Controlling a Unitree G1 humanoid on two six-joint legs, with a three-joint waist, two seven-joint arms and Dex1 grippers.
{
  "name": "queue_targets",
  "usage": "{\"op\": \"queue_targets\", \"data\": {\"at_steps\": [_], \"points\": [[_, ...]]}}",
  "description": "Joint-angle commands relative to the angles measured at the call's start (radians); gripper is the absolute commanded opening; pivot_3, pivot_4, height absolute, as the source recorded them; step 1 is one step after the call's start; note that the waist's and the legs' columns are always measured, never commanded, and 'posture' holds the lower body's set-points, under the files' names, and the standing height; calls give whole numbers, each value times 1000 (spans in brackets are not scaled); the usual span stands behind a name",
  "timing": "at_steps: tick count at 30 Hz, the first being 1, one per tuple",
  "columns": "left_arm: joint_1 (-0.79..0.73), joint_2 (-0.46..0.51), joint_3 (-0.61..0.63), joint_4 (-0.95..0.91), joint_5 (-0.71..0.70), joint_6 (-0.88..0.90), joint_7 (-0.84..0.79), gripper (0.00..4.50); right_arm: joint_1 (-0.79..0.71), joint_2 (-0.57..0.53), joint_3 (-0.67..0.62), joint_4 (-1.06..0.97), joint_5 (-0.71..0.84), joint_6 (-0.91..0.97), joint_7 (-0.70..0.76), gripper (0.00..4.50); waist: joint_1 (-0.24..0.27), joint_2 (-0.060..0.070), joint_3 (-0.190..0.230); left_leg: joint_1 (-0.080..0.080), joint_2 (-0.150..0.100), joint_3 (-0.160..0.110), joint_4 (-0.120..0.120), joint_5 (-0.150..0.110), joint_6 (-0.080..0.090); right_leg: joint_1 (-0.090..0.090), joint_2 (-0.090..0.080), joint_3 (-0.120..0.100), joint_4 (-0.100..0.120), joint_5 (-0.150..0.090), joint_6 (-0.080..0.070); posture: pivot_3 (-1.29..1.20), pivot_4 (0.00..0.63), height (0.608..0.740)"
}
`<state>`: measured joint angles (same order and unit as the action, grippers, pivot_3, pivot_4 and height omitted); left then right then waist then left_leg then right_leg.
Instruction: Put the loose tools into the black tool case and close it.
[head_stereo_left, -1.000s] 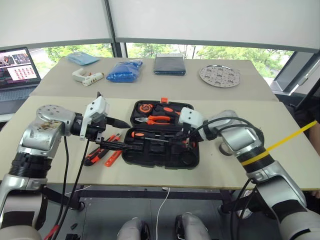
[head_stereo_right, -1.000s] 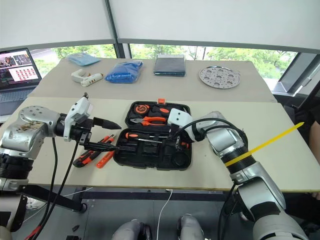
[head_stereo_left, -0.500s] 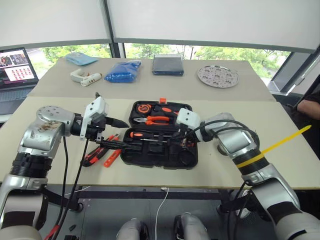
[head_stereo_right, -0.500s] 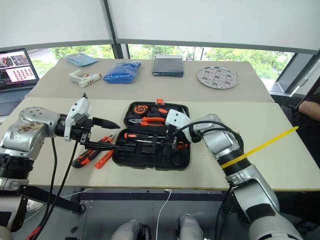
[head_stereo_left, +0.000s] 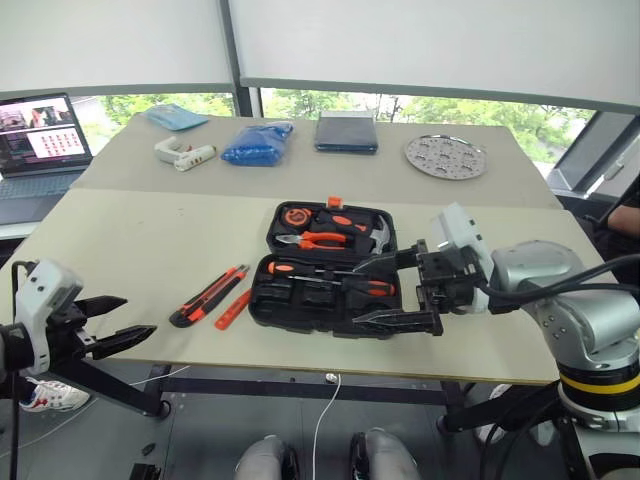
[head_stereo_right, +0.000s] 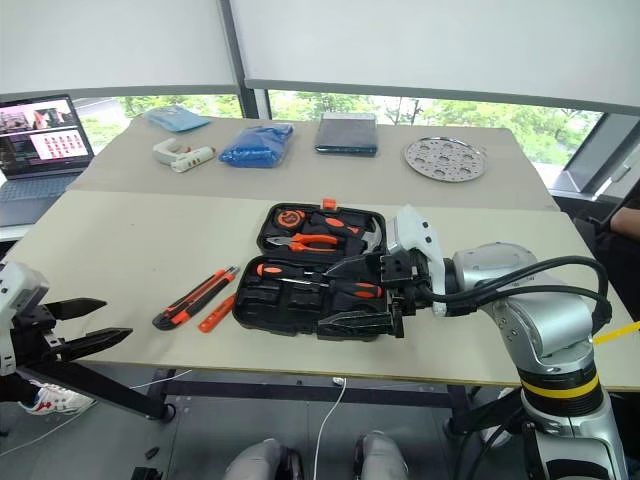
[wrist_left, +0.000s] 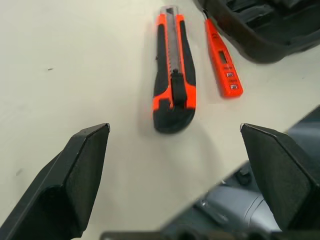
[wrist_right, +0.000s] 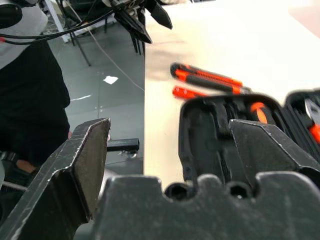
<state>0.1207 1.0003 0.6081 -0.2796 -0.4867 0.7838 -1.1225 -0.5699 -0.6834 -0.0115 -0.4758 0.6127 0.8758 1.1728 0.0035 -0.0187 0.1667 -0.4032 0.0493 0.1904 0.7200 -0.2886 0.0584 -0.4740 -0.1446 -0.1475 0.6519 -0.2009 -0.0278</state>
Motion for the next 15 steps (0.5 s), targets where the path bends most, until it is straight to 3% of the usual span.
{"op": "queue_targets", "data": {"at_steps": [1, 8, 15], "points": [[-86, 52, -89, -87, -33, 122, 88, 4500, 9, -15, -18, -31, 23, -23, -41, 4454, 9, 0, 0, 0, 0, 0, -1, 0, 0, 0, 0, 0, -2, 1, -1, 0, 150, 718], [-407, 37, -372, -151, -80, 469, 289, 4500, 36, -12, -29, -69, 38, -24, -119, 4454, 7, -1, -1, -3, -3, 1, -4, 3, 4, 4, 14, -2, -5, 8, -4, 0, 150, 718], [-585, -29, -609, -145, -32, 556, 409, 4500, 103, -25, -53, -132, 68, -14, -200, 4454, -4, -2, -1, -2, -1, 2, -7, 6, 8, 4, 18, -1, -5, 4, -3, 0, 150, 718]]}}
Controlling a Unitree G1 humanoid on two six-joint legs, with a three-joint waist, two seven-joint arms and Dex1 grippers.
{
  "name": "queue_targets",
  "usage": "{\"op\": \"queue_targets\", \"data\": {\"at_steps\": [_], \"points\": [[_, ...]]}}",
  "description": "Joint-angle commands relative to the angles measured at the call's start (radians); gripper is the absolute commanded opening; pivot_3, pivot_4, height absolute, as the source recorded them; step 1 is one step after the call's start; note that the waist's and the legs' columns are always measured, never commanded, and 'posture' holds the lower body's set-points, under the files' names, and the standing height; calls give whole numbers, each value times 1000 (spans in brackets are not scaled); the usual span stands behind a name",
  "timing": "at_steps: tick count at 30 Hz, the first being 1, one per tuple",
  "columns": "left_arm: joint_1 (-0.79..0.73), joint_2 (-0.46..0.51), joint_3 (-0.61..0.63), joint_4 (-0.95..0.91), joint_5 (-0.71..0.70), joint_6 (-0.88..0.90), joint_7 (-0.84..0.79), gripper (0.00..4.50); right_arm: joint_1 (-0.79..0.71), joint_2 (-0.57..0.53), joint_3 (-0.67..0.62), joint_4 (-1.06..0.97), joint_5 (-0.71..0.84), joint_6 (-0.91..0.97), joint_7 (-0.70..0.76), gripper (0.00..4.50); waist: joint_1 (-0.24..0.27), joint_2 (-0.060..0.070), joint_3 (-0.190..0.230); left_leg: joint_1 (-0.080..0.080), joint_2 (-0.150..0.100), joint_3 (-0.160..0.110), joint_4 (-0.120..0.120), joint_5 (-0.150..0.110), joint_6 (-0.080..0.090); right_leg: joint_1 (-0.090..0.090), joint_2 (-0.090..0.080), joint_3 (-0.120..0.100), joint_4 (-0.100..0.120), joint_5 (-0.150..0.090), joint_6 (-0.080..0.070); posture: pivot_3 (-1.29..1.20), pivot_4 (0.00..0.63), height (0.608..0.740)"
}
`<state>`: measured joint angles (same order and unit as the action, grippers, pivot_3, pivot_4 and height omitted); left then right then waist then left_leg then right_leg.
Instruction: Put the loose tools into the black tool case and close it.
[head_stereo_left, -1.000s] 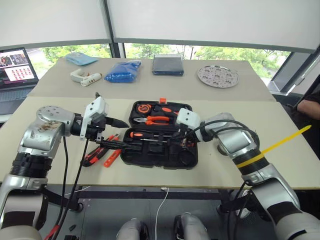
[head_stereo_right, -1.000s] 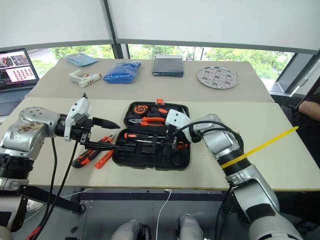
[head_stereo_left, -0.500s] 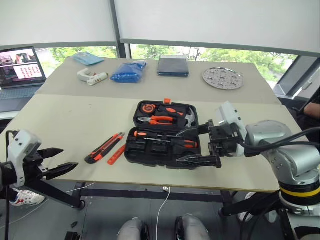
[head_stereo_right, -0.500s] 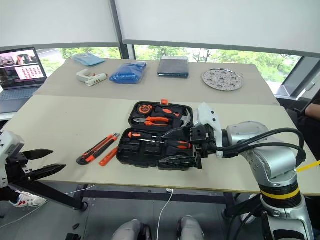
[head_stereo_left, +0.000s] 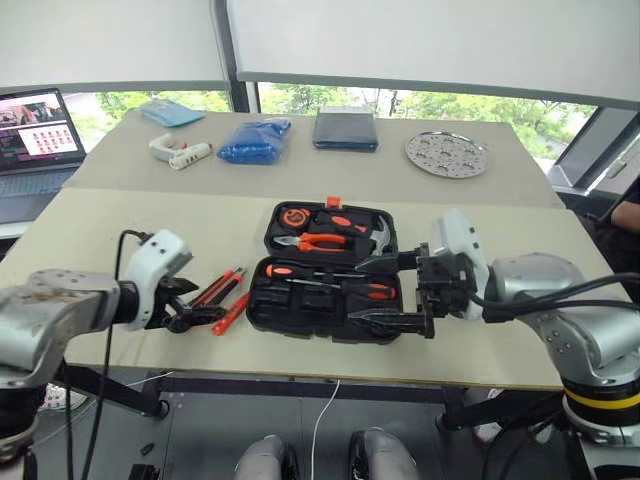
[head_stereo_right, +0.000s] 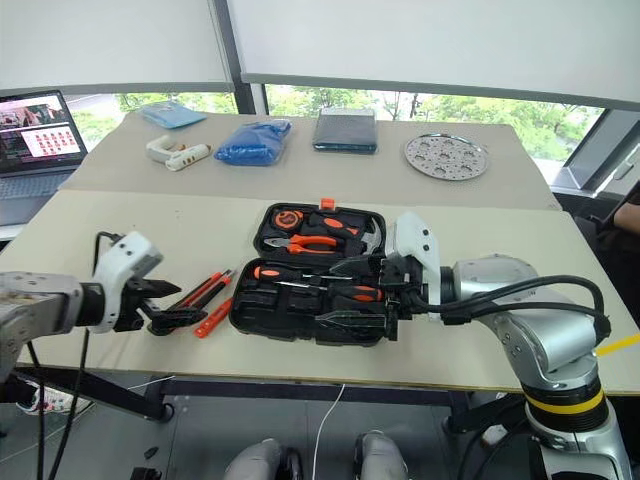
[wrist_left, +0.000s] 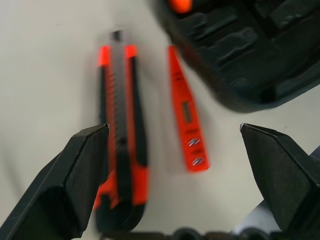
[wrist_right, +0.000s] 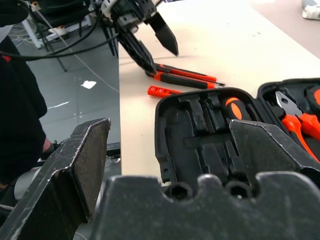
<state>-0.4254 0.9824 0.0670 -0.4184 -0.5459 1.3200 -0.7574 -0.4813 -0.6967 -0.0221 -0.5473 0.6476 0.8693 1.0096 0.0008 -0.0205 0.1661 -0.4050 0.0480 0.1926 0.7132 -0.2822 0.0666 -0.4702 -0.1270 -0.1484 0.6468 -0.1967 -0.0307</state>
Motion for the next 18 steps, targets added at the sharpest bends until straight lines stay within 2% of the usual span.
{"op": "queue_targets", "data": {"at_steps": [1, 2, 3, 4, 8, 15, 18], "points": [[-46, -19, -83, 0, 29, 25, 54, 4500, 19, -14, -44, -65, 38, -7, -45, 4454, -3, 0, 0, 0, 0, 0, 0, 0, 0, 0, 0, 1, 0, 0, 1, 0, 150, 718], [-51, -26, -107, 9, 39, 20, 66, 4500, 23, -17, -47, -70, 42, -6, -53, 4454, -5, 0, 0, 1, 0, 0, 0, 0, 0, 0, 0, 1, 0, -1, 1, 0, 150, 718], [-54, -29, -130, 16, 49, 11, 76, 3980, 27, -19, -50, -74, 46, -5, -60, 4500, -4, 0, 0, 1, 1, 0, 0, 0, -1, 0, 0, 1, 0, -3, 4, 0, 150, 718], [-56, -33, -158, 24, 63, -5, 82, 3762, 29, -21, -53, -77, 49, -3, -67, 4500, -4, 0, 0, 1, 0, 0, 0, 0, -1, 0, 0, 1, 1, -3, 5, 0, 150, 718], [-79, -67, -238, 66, 95, -39, 96, 2255, 34, -32, -63, -85, 76, 2, -93, 4500, -1, -1, 0, 1, 1, 0, 0, 1, -2, 0, 0, 1, 1, -3, 5, 0, 150, 718], [-85, -123, -329, 176, 156, -120, 91, 2255, 41, -61, -72, -96, 124, 7, -108, 4500, 15, 0, 0, 8, 0, -1, 1, -2, -7, 8, -2, 1, 0, -3, 5, 0, 150, 718], [-78, -124, -315, 211, 166, -120, 86, 1579, 46, -83, -72, -98, 140, 2, -101, 4500, 17, 0, 0, 10, 0, -3, 1, -4, -9, 11, -3, 1, 0, -3, 5, 0, 150, 718]]}}
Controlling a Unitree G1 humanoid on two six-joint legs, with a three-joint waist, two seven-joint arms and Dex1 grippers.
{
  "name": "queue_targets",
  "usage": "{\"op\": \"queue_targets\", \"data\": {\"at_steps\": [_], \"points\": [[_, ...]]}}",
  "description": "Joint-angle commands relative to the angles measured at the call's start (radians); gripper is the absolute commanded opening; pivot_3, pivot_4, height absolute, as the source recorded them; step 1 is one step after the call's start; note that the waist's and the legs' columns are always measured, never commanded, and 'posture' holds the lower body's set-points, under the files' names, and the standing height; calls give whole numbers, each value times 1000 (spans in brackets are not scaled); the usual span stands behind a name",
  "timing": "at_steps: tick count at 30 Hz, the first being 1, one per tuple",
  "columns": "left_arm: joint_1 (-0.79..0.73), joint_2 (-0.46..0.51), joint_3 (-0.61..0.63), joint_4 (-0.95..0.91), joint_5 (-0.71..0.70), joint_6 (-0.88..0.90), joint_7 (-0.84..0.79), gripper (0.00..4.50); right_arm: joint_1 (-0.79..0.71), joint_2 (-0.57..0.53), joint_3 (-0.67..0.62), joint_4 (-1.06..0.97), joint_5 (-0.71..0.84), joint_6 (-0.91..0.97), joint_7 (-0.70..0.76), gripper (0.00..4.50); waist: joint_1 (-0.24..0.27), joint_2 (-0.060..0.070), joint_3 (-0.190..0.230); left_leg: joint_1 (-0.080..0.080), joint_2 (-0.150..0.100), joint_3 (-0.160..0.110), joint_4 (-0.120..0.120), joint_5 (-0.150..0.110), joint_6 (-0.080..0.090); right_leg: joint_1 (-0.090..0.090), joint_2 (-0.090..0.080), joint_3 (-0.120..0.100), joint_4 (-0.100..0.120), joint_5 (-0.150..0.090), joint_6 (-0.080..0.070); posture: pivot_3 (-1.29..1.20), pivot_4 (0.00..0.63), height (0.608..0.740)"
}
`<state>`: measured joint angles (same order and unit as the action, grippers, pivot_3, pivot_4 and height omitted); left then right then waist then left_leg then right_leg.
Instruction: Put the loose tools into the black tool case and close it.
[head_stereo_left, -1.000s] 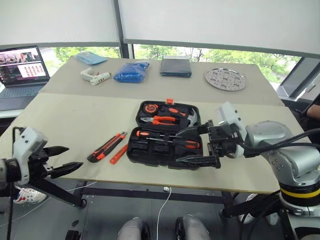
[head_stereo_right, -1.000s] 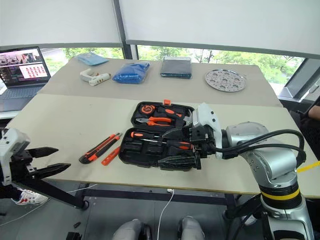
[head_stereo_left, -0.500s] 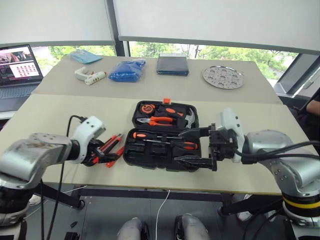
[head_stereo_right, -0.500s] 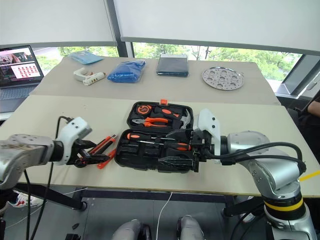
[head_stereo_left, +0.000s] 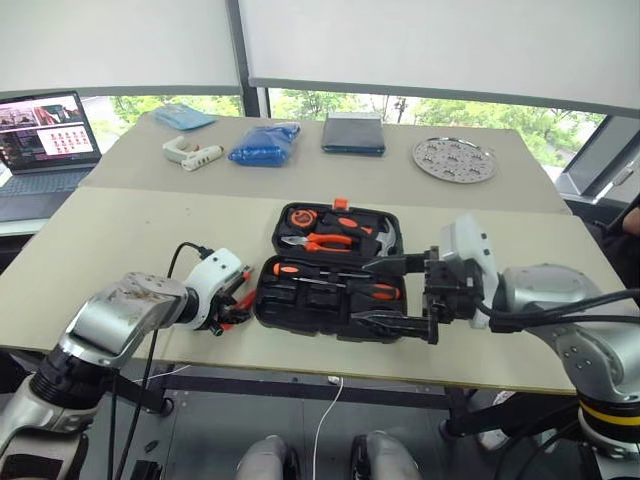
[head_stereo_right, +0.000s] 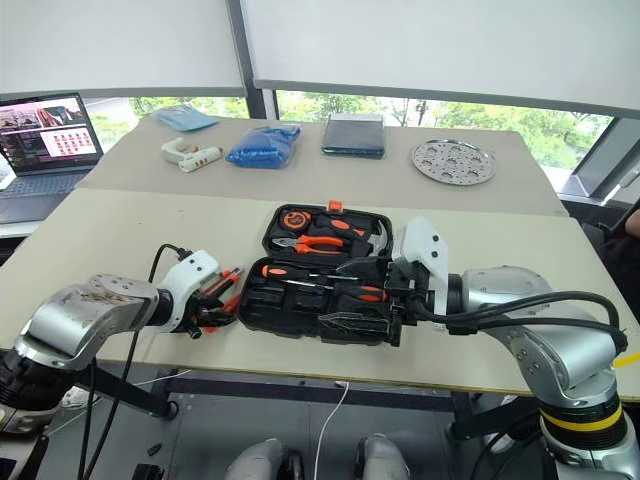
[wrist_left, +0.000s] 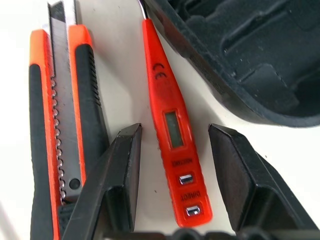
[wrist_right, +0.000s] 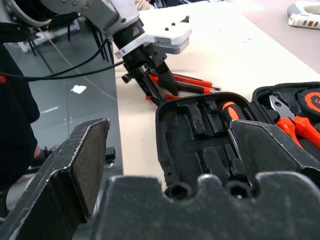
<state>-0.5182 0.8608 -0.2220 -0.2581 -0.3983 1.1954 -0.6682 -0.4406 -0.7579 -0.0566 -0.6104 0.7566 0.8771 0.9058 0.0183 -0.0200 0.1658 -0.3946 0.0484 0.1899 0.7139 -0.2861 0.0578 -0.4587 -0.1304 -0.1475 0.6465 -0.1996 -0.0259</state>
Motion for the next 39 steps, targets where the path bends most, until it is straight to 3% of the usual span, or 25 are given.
{"op": "queue_targets", "data": {"at_steps": [1, 3, 4, 10, 12, 17, 21, 26, 30, 39], "points": [[15, -1, -11, 59, 19, 17, 0, 1141, 6, -28, -38, -35, 37, -7, 3, 4500, -1, 0, 0, 0, 0, 0, 0, 0, 0, 0, 0, 0, 0, 0, 0, 0, 150, 718], [18, 4, 40, 63, 4, 58, 4, 500, 7, -37, -40, -33, 47, -10, 3, 4500, -2, 0, 0, 2, 0, -1, 0, 0, 0, 1, 0, 0, 0, 0, 0, 0, 150, 718], [17, 2, 67, 61, -6, 80, 8, 435, 7, -40, -40, -33, 49, -11, 3, 4500, -5, 0, 0, 2, 1, -1, 0, 0, 0, 1, 0, 0, 0, 0, 0, 0, 150, 718], [2, -21, 174, -2, -71, 60, -26, 433, 17, -55, -35, -33, 59, -20, -1, 4500, -11, 0, 0, 1, 2, -1, -1, 2, 2, 0, 1, 0, 1, 0, -1, 0, 150, 718], [-43, 25, 198, -6, -83, 34, -70, 433, 27, -75, -24, -34, 46, -28, 14, 4500, -7, -1, 1, -1, 1, -1, -1, 2, 2, -1, 1, 0, 0, 0, -1, 0, 150, 718], [-169, 179, 128, 72, -48, -120, -252, 433, 35, -102, -17, -19, 41, -30, 25, 4500, -3, -8, 4, -11, 1, -3, 2, 2, 2, -7, 1, -2, 0, 0, -1, 0, 150, 718], [-285, 215, 8, 177, 22, -239, -390, 433, 39, -104, -18, -22, 48, -22, 16, 4500, -3, -8, 4, -9, -1, -3, 1, 2, 2, -6, 0, -3, -1, 0, -1, 0, 150, 718], [-384, 170, -81, 267, 50, -459, -647, 433, 61, -103, -32, -41, 48, -29, -7, 4500, -4, -8, 4, -11, -1, -2, 2, 5, 8, -7, 2, -4, -1, -1, 0, 0, 150, 718], [-432, 97, -202, 430, 190, -792, -822, 433, 90, -119, -38, -61, 39, -39, -7, 4500, -6, -8, 4, -11, -1, -2, 2, 5, 8, -7, 2, -4, -1, 0, 0, 0, 150, 718], [-565, -166, -298, 840, 385, -1170, -913, 433, 133, -117, -74, -118, 74, -17, -82, 4500, -6, -8, 4, -15, 1, -3, 9, 4, 14, -8, 2, -4, 0, 0, 0, 0, 150, 718]]}}
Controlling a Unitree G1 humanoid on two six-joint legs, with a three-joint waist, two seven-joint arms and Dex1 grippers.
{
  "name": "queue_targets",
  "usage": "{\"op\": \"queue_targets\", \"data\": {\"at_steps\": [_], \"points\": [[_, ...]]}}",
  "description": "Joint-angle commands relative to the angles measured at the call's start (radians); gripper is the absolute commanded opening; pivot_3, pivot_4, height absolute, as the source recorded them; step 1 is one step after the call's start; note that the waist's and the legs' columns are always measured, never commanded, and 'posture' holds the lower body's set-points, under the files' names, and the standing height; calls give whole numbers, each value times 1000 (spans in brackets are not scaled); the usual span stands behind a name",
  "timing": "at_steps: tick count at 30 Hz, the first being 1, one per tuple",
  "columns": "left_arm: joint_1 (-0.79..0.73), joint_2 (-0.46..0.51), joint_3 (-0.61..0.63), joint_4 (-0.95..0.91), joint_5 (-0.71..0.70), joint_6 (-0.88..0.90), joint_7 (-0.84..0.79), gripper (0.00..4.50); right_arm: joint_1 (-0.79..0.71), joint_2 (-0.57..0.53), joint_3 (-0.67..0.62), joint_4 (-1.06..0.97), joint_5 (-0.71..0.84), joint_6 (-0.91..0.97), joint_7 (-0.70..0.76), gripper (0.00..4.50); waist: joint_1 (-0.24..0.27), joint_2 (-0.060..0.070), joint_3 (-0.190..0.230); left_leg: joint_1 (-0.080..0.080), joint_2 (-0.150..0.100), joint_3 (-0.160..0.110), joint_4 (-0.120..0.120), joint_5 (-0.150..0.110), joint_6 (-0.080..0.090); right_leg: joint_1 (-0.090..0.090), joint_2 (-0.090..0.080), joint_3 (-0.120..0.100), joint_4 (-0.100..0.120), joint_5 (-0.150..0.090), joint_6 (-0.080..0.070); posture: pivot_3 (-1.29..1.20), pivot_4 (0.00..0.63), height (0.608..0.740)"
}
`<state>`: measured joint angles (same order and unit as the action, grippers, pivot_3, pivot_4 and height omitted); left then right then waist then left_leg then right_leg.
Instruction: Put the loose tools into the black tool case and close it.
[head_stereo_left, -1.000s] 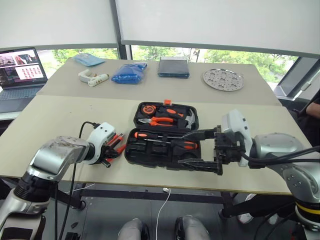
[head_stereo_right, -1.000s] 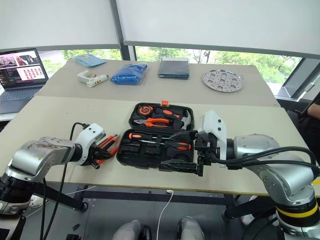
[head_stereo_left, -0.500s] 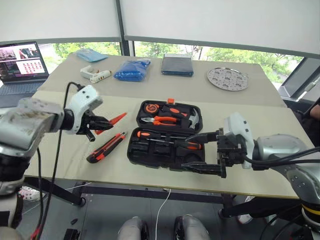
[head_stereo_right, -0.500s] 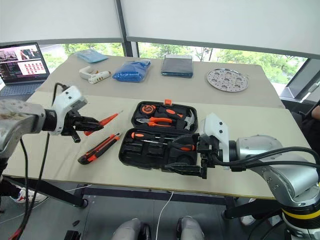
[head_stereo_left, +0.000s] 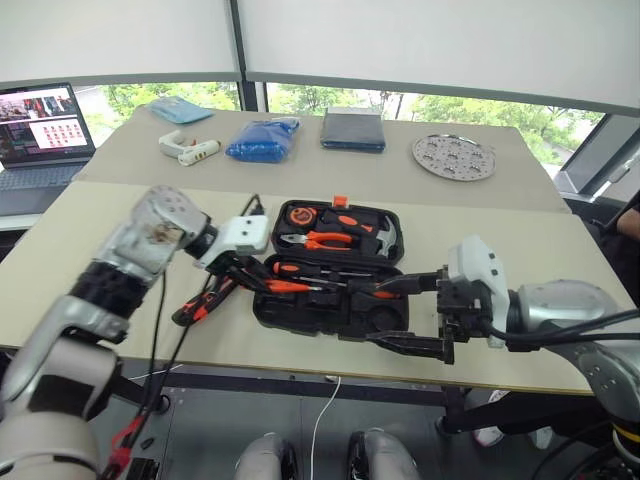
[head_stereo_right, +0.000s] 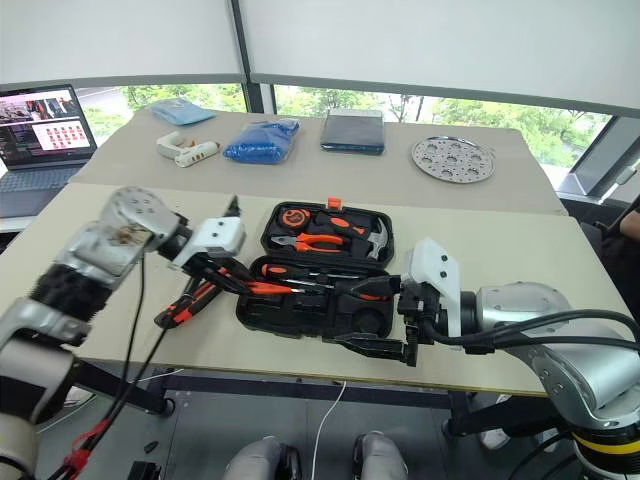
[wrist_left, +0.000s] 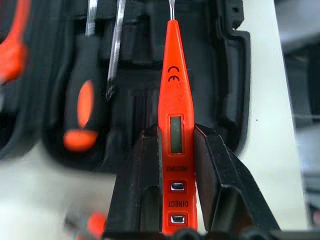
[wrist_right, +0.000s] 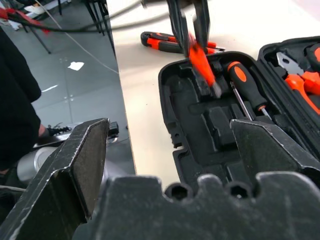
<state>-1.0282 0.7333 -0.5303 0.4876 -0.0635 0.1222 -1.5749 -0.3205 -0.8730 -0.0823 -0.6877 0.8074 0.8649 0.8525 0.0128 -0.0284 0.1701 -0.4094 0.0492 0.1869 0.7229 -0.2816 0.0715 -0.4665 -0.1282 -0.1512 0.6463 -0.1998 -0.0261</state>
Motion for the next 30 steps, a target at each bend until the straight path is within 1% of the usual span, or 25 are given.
{"op": "queue_targets", "data": {"at_steps": [1, 7, 10, 17, 24, 25, 26, 27, 28, 30], "points": [[-69, -64, 13, 127, 58, -98, -6, 433, 19, -2, -53, -46, 27, -4, -37, 4500, -2, 0, 0, 0, 0, 0, 1, 0, 1, 0, 0, 0, 0, 0, 0, 0, 150, 718], [-127, -172, 19, 291, 128, -161, 11, 433, 44, -2, -73, -62, 44, -2, -74, 4500, -1, 0, 0, -5, 0, 0, 7, -3, 5, -2, 0, -1, 0, 1, 2, 0, 150, 718], [-142, -206, 28, 327, 142, -130, 5, 433, 50, -4, -78, -64, 53, -5, -88, 4500, -1, 0, 0, -5, 0, 0, 8, -4, 7, -2, -1, -1, 0, 2, 3, 0, 150, 718], [-156, -234, 23, 341, 201, -16, 31, 433, 57, -4, -80, -59, 55, -14, -109, 4500, -1, 0, 0, -5, 0, 0, 8, -4, 8, -1, -1, 0, 0, 3, 4, 0, 150, 718], [-135, -225, 52, 280, 181, 40, -4, 433, 44, 2, -72, -47, 57, -16, -115, 4500, -2, 0, 0, -5, 0, -1, 8, -4, 8, -1, -1, 0, 0, 3, 4, 0, 150, 718], [-131, -223, 62, 265, 169, 45, -16, 1433, 43, 2, -70, -46, 58, -16, -114, 4500, -2, 0, 0, -5, 0, -1, 8, -4, 8, -1, -1, 0, 0, 3, 4, 0, 150, 718], [-126, -217, 66, 248, 154, 47, -27, 1551, 41, 2, -68, -45, 58, -16, -113, 4500, -2, 0, 0, -5, 0, -1, 8, -4, 8, -1, -1, 0, 0, 3, 4, 0, 150, 718], [-121, -207, 64, 227, 129, 51, -35, 1863, 40, 2, -67, -45, 58, -16, -112, 4500, -2, 0, 0, -6, 0, -1, 8, -4, 8, -2, -1, 0, 0, 3, 4, 0, 150, 718], [-112, -187, 70, 198, 87, 52, -39, 2300, 38, 2, -65, -44, 58, -16, -111, 4500, -2, 0, 0, -6, 0, -1, 8, -4, 8, -2, -1, 0, 0, 3, 4, 0, 150, 718], [-101, -153, 77, 156, 22, 60, -39, 2953, 36, 2, -63, -42, 61, -14, -109, 4500, -5, 0, 0, -6, 0, -1, 8, -4, 8, -2, -1, 0, 0, 3, 4, 0, 150, 718]]}}
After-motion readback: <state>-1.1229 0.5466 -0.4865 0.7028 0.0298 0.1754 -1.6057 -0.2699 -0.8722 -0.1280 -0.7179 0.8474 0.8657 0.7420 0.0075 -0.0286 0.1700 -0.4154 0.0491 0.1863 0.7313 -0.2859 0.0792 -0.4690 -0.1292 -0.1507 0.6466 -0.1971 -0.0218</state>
